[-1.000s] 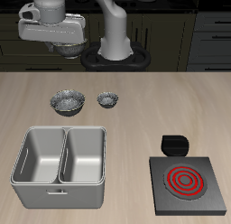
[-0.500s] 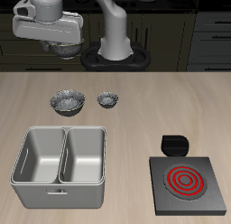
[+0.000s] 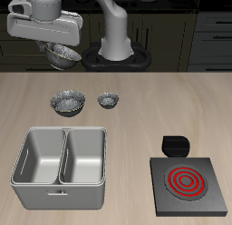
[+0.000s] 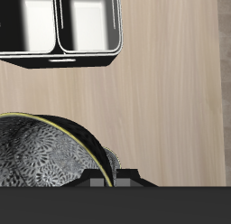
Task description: Place the smallest bowl in the left side of the drainer and the medium bowl in the right side
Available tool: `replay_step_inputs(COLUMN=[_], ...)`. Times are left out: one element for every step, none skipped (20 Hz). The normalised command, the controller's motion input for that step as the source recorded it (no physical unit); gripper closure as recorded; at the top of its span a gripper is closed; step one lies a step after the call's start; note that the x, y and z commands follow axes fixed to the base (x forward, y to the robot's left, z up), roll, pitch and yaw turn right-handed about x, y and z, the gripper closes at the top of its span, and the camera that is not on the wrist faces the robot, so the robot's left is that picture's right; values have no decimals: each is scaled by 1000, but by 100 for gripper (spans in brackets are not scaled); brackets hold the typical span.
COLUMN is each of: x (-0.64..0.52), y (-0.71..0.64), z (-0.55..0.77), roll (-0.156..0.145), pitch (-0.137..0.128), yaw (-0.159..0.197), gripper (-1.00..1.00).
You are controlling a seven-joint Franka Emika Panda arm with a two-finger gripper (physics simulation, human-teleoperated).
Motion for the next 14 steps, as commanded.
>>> replay_step_inputs(x=[326,359,182,347,347,890,-17,591,357,314,361,403,797,429], y=[175,213,121,71,153,318,3,179,163,66,161,-62,56,-46], z=[113,184,40,152,160,452,-10,230,155,167,177,88,193,38], roll=[-4,-2,31,-62,-11,-21,0,-42,-54,-6,16,-91,-51,5], pitch=[8,15,0,-4,16,-19,0,22,-27,12,-45,5,13,48], yaw=[38,-47,21,52,-46,-9,0,-85,78,-87,-21,26,-86,-51], gripper=[100,100,100,100,100,100,100,100,100,100,100,100,100,100])
